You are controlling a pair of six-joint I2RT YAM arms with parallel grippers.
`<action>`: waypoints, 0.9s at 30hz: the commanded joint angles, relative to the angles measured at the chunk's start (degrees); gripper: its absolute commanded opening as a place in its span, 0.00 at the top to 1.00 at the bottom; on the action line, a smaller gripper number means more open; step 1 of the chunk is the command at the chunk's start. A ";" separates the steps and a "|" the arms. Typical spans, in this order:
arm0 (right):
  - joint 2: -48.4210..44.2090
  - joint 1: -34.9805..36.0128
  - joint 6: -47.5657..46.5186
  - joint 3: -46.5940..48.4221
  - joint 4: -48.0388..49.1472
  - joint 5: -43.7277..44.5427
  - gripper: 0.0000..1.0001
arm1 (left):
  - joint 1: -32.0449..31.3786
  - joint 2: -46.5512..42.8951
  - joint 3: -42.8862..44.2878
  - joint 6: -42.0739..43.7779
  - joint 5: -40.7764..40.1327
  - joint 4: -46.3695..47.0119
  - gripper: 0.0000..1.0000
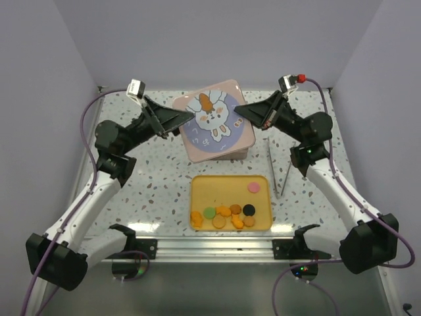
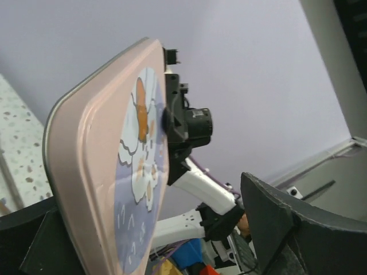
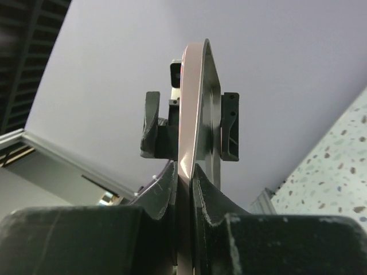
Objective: Pack the cookies
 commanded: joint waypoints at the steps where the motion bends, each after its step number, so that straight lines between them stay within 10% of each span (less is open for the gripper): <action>1: 0.56 -2.87 -5.44 3.38 -8.53 1.36 1.00 | 1.38 3.58 4.12 9.07 0.22 -10.06 0.00; 27: 42.83 -9.47 2.46 5.23 13.06 7.60 1.00 | 10.61 37.77 7.03 32.02 -3.65 -13.68 0.00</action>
